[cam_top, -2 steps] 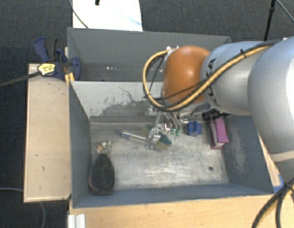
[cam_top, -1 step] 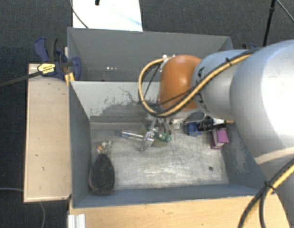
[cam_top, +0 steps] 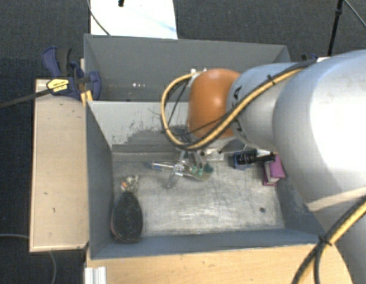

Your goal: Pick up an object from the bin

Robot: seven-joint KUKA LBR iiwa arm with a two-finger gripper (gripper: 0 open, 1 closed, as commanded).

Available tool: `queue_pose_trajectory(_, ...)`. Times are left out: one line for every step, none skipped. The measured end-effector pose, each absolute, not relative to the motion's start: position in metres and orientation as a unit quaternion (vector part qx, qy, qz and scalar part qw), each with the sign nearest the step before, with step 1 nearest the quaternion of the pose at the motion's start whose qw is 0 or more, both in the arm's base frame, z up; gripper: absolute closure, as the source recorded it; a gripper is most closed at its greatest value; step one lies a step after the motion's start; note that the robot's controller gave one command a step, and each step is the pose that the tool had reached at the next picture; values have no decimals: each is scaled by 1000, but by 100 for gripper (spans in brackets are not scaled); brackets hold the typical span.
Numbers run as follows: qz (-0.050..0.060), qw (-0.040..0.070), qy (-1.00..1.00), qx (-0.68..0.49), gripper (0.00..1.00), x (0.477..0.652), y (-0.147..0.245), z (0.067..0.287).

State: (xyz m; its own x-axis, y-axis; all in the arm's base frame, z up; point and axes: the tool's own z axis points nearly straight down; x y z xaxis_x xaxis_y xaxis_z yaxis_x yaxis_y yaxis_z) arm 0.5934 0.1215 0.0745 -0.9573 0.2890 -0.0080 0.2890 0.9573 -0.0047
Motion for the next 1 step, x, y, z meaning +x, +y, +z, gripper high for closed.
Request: queue_pose_trajectory(1,7,989,146,100,595,125,76)
